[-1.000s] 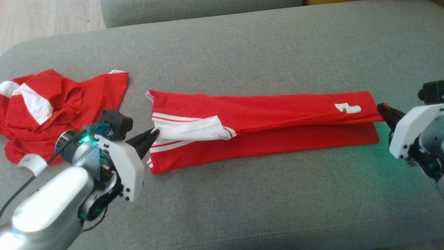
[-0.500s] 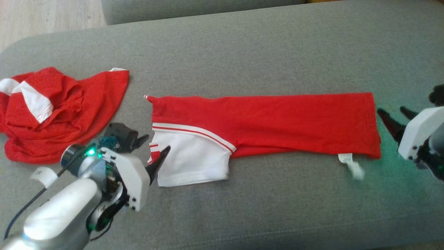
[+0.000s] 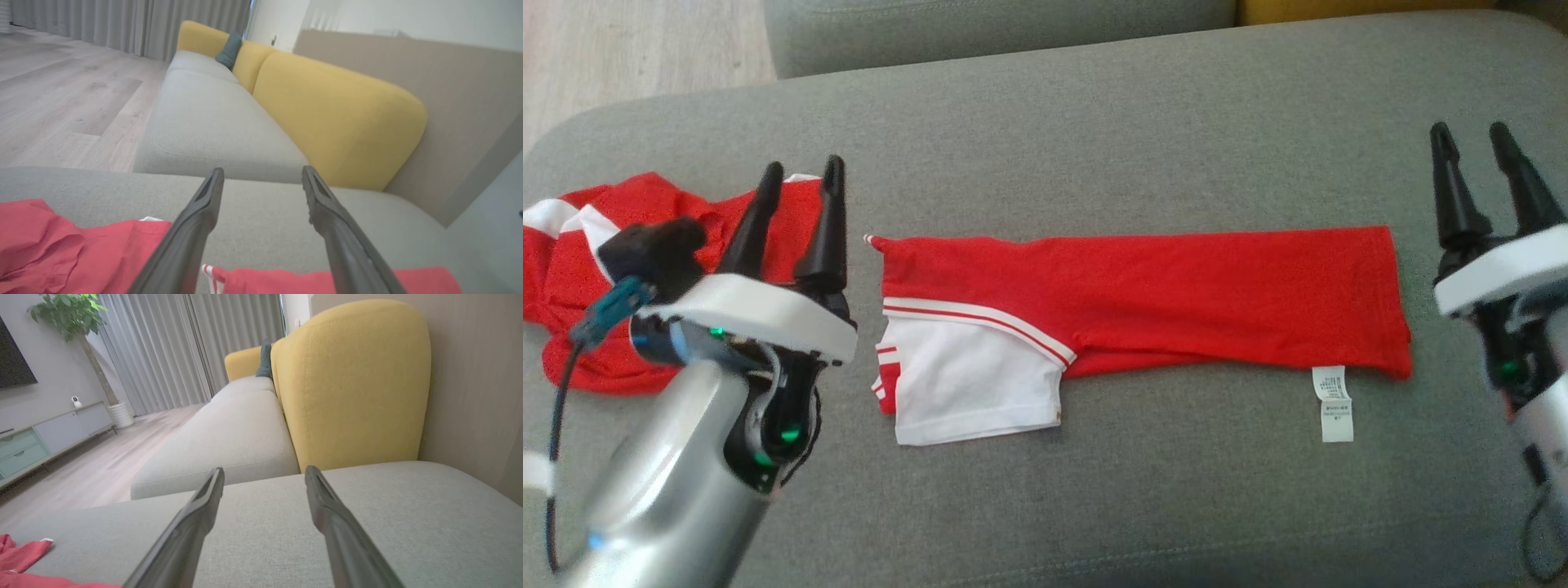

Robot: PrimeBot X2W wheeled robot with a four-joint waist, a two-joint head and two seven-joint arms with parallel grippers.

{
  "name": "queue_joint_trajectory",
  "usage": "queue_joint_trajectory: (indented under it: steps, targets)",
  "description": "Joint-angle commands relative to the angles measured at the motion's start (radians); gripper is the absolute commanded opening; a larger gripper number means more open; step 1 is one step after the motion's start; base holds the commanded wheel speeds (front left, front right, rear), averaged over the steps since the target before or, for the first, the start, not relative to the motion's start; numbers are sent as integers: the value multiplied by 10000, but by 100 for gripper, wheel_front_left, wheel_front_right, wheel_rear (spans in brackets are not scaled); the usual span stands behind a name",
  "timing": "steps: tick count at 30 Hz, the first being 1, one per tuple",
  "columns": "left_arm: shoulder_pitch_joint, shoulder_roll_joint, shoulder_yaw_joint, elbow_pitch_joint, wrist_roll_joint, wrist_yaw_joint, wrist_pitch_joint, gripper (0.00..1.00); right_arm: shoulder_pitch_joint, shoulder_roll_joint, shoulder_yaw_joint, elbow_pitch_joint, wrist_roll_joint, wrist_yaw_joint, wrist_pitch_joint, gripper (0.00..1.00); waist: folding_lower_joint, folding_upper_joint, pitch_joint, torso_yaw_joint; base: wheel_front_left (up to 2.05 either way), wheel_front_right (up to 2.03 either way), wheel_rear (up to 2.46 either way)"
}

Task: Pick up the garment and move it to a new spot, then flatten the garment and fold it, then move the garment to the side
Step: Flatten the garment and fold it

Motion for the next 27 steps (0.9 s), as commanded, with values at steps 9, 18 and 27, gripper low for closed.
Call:
queue_joint_trajectory:
  steps: [9,18,27]
  targets:
    - [2053,-2053,3449,-1540,2388,-672,-144,100,1810,1486,-1772,-1965,-2130,-9,-738,100,0,-1,-32,138,0,0,0]
    - [3097,-3404,4516,-1264,4212,-1887,-146,100,2733,2580,-2746,-2365,-3779,-9,-743,100,0,-1,193,278,0,0,0]
    - [2794,-3534,4567,-710,4719,-2521,-146,100,2222,3480,-4804,-677,-4506,-9,450,100,0,-1,625,472,0,0,0]
